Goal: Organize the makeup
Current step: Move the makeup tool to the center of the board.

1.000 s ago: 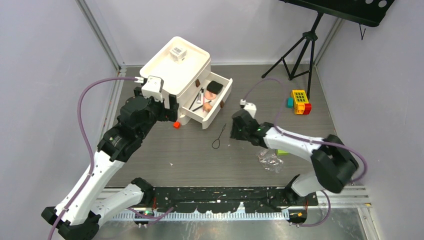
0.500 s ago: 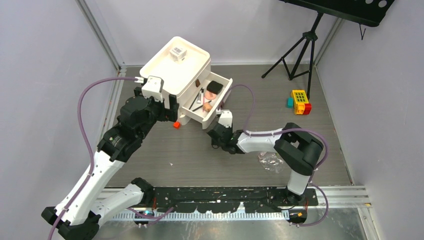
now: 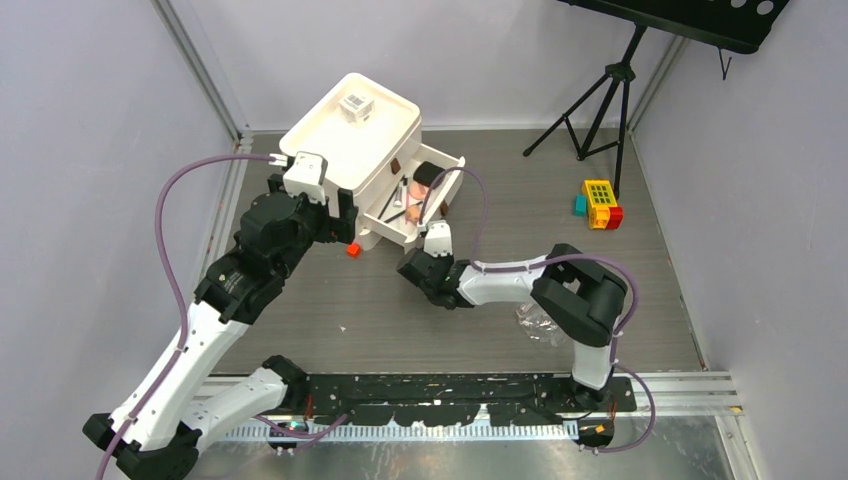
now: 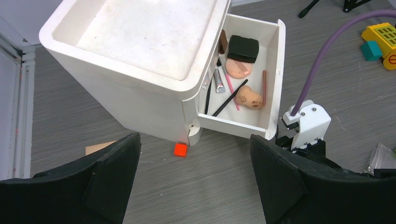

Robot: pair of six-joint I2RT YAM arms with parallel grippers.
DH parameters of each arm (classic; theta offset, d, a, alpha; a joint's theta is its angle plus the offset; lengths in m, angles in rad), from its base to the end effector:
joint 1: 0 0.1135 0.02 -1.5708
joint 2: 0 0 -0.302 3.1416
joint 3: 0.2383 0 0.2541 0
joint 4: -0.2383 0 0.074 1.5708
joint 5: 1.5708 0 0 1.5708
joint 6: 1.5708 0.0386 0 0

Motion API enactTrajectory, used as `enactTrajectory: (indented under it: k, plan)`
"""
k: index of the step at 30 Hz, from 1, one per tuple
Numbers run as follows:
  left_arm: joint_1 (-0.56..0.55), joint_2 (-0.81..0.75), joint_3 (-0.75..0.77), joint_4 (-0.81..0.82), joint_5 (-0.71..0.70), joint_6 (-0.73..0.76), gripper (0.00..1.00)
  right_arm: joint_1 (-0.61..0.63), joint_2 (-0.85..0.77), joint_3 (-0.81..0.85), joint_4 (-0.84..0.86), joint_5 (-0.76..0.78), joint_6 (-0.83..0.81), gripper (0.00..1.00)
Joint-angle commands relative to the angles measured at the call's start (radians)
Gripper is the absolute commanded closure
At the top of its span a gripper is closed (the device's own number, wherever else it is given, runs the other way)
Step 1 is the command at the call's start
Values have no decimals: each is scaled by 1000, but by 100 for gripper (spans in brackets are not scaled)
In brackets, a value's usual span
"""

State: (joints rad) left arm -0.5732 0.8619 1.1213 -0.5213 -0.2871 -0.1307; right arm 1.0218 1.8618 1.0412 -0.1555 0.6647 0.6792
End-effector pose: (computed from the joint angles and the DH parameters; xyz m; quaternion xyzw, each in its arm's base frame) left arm 0.1352 -0.0743 0.4353 0.0874 0.7852 -0.1011 0.6047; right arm 0.2172 0.3095 0.1766 -0.0599 0.9069 0.0024 0.4171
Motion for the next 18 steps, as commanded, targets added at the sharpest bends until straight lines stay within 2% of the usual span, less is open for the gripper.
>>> enactTrajectory:
  k: [1,8,9,18]
  plan:
    - [10,-3,5,29,14,-6,11,10,1,-22,-104,72,18,72]
    - [13,-1,5,29,17,-9,11,3,-131,-133,-119,127,95,92]
    - [15,1,5,29,21,-12,12,-13,-184,-175,-120,137,126,99]
    - [16,-1,5,29,22,-14,12,-71,-374,-262,-88,120,159,100]
